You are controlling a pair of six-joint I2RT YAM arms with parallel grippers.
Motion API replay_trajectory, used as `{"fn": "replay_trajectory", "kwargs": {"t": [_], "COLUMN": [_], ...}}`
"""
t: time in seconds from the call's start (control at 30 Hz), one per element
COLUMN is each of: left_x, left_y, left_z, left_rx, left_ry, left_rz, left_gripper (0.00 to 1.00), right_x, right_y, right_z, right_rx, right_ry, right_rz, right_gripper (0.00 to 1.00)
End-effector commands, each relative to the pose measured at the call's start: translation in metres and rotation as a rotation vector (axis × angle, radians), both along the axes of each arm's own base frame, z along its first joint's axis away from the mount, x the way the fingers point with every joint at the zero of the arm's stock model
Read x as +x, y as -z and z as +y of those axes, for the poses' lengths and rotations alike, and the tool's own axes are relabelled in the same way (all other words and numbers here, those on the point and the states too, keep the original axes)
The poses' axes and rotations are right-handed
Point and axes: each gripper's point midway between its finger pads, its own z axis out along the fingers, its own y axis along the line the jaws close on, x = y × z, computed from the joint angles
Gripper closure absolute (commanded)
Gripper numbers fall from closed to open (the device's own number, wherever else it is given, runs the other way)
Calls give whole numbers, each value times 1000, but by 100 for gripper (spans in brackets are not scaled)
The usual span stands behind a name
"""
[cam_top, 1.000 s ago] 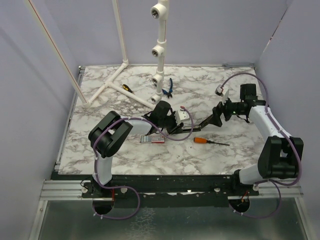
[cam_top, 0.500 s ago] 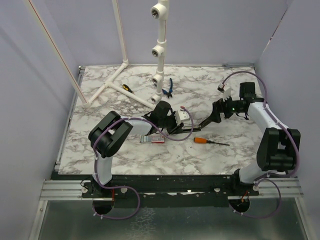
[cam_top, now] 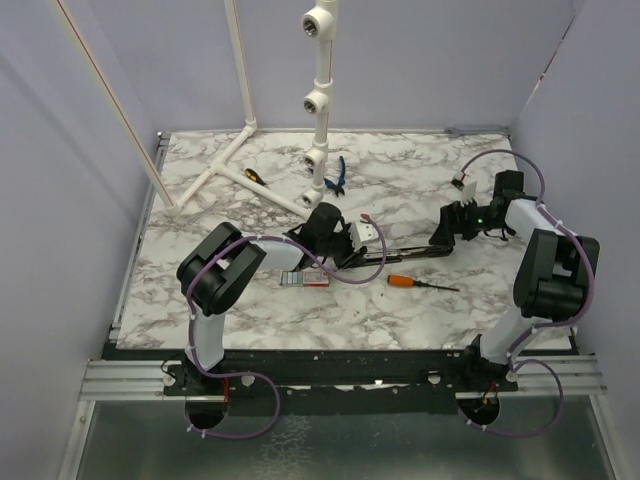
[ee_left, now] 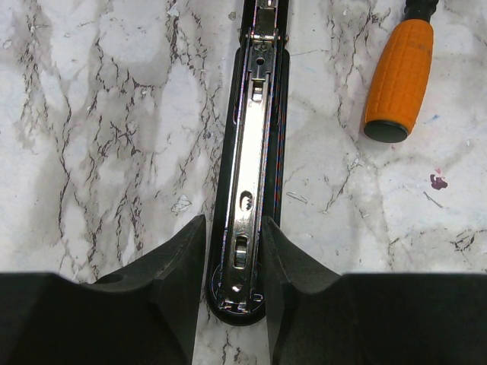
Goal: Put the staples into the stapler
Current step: Open the stapler at the center of the board.
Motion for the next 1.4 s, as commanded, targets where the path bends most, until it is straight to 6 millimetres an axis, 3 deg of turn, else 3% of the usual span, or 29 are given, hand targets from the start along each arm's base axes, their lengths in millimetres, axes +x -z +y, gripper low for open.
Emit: {"fn": "replay_trajectory", "kwargs": {"t": [0.0, 0.1, 0.27, 0.53, 0.7, 0.8, 0.93, 1.07, 1.17, 1.27, 1.37], "left_x": [-6, -3, 3, 0, -6, -3, 2, 14, 26, 39, 46], "left_y": [23, 17, -7, -60, -84, -90, -98, -99, -105, -108, -110], "left_z": [15, 14, 14, 24, 54, 82, 123, 158, 185, 211, 227], "left_rx": [81, 73, 51, 4, 31, 68, 61, 37, -9, -26, -42], "left_ry": [-30, -36, -41, -27, -90, -188, -319, -447, -555, -657, -715], "left_rz": [24, 12, -55, -176, -220, -241, -270, -188, -141, -121, -102], "left_gripper": [64, 62, 37, 20, 17, 14, 1, 1, 1, 1, 1], "right_x": [-1, 0, 1, -8, -9, -9, -6, -25, -39, -41, -24], "right_y": [-15, -26, -58, -96, -135, -160, -181, -177, -169, -152, -117], "right_z": [12, 11, 15, 55, 64, 54, 48, 78, 106, 130, 154], "right_rx": [66, 48, 11, -86, -101, -145, -105, 55, 221, 327, 211], "right_ry": [-60, -74, -99, -191, -176, -105, 54, -70, -223, -347, -371], "right_rz": [-32, -88, -241, -439, -523, -594, -661, -580, -390, -245, -270], "right_gripper": [3, 3, 3, 0, 0, 0, 0, 0, 0, 0, 0]}}
